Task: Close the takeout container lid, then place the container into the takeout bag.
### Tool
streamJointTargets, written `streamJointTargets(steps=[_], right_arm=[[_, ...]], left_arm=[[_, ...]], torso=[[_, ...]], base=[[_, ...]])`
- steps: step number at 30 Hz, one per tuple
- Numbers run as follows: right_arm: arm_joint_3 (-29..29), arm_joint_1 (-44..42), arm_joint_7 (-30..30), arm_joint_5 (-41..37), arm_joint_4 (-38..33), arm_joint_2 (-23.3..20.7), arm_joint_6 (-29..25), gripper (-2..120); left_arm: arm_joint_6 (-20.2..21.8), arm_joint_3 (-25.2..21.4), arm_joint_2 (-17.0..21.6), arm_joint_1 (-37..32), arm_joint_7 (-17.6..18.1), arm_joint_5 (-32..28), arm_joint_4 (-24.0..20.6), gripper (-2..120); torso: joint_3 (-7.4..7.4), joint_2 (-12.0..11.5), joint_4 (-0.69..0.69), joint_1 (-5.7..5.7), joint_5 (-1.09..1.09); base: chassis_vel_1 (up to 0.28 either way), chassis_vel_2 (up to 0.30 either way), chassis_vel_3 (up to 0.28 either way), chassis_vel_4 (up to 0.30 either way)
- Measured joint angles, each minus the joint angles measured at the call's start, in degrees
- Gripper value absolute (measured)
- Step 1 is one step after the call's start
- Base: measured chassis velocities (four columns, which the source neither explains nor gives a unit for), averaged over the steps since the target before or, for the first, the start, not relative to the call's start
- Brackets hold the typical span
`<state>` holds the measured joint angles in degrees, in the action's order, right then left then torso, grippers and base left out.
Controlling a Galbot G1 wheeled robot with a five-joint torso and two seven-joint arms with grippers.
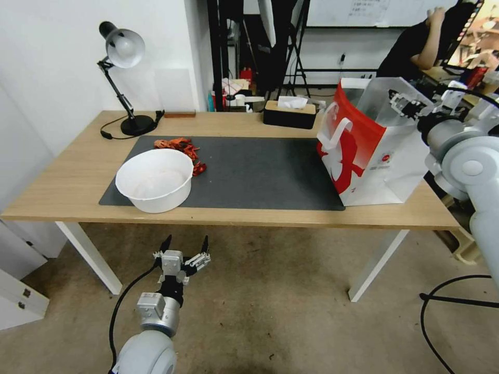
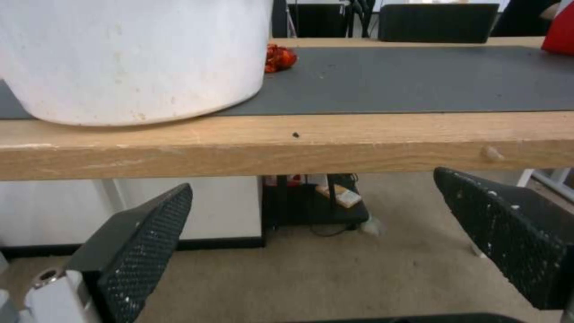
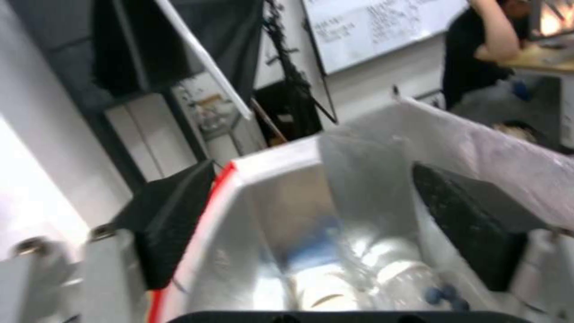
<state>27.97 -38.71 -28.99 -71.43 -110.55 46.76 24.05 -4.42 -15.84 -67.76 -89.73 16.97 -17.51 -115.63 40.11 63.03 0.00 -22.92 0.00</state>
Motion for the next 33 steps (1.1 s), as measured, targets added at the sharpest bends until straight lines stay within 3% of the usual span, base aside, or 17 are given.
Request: streamJointTargets(steps=[4,8,10,12,13,16,24,33], right_arm=[[0.28,-0.48,2.09,0.00,-2.11,-0.72,-0.62,97],[1.10,-4.04,11.09,2.70,-6.07,-2.23,-2.90,100],[1.22,-4.99,12.84,3.60,-6.59,-2.41,-3.60,100],[1.84,-9.93,19.24,8.22,-8.85,-2.92,-6.92,100],[1.84,-9.93,19.24,8.22,-8.85,-2.92,-6.92,100],[2.42,-17.34,24.48,17.96,-11.72,-3.24,-12.23,100],[3.04,-29.98,24.37,28.86,-17.42,-1.04,-17.97,100],[2.93,-47.26,20.02,40.58,-20.53,9.07,-26.92,100]], left_arm=[[0.19,-0.07,-0.01,0.00,0.07,-0.43,-0.07,100],[0.01,-0.34,-0.30,-0.02,-0.13,-0.82,-0.08,100],[-0.15,-0.38,-0.34,-0.07,-0.24,-0.87,-0.09,100],[-0.84,-0.61,-0.40,-0.25,-0.97,-1.27,-0.31,100],[-0.84,-0.61,-0.40,-0.25,-0.97,-1.27,-0.31,100],[-1.23,-0.87,-0.36,-0.29,-1.65,-1.78,-0.37,100],[-2.42,-1.47,-0.27,-0.94,-3.04,-2.10,-0.38,100],[-3.34,-1.83,-0.53,-1.41,-4.13,-2.72,-0.66,100]], torso=[[0.00,0.00,0.01,0.00,-0.01],[0.00,0.00,0.01,0.00,-0.01],[0.00,0.00,0.01,0.00,-0.02],[0.00,0.00,0.01,0.00,0.00],[0.00,0.00,0.01,0.00,0.00],[-0.01,0.00,-0.01,0.00,0.01],[-0.01,0.00,0.00,0.00,-0.01],[-0.01,0.00,0.00,0.01,-0.02]], base=[[0.000,0.000,0.000,0.000],[0.000,0.000,0.000,0.000],[0.000,0.000,0.000,0.000],[0.000,0.000,0.000,0.000],[0.000,0.000,0.000,0.000],[0.000,0.000,0.000,0.000],[0.000,0.000,0.000,0.000],[0.000,0.000,0.000,0.000]])
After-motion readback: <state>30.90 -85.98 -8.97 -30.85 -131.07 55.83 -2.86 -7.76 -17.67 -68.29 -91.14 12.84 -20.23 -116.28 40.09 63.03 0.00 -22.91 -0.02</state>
